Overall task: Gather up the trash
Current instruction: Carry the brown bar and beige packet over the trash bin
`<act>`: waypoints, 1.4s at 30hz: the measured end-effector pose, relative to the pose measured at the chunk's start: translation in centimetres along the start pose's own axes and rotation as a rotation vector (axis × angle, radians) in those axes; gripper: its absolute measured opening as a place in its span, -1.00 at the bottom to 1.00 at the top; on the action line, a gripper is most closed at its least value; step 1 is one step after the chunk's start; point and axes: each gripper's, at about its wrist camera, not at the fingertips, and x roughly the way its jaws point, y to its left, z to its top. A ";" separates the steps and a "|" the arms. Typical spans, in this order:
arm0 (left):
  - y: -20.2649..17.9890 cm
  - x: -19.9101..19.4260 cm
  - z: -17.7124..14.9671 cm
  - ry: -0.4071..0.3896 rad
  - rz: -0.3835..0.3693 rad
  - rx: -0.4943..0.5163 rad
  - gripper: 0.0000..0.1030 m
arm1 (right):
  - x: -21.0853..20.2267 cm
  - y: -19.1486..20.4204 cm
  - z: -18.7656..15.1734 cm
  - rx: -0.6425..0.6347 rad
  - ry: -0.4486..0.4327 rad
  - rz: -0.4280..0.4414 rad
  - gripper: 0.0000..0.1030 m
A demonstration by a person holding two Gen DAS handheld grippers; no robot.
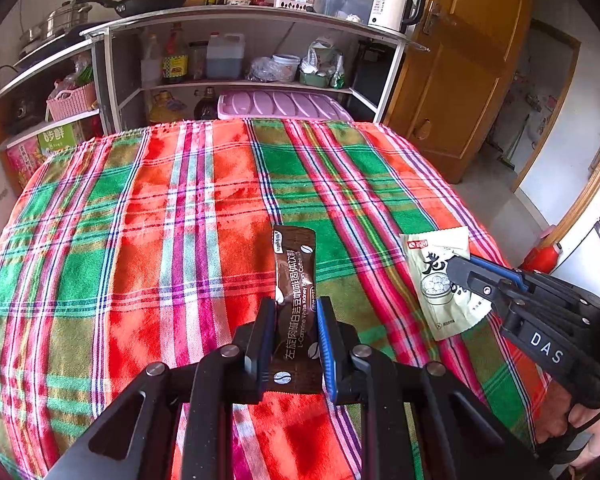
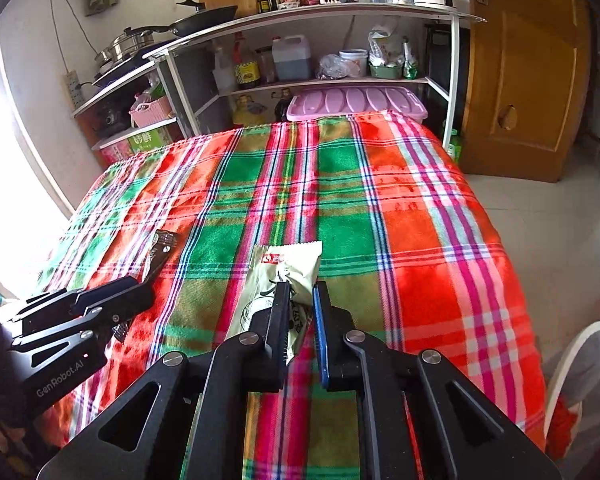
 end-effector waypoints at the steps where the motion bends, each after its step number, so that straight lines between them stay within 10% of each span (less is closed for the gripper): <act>1: -0.1 -0.2 0.0 -0.002 -0.005 0.003 -0.59 | -0.4 -0.2 -0.1 0.006 -0.007 -0.001 -0.78; 13: -5.2 -2.3 -0.4 -0.027 -0.074 0.075 -0.59 | -6.7 -4.1 -2.3 0.081 -0.095 -0.053 -0.78; 42: -31.3 1.1 -4.1 0.097 -0.431 0.408 -0.59 | -21.0 -24.1 -13.3 0.404 -0.169 -0.377 -0.77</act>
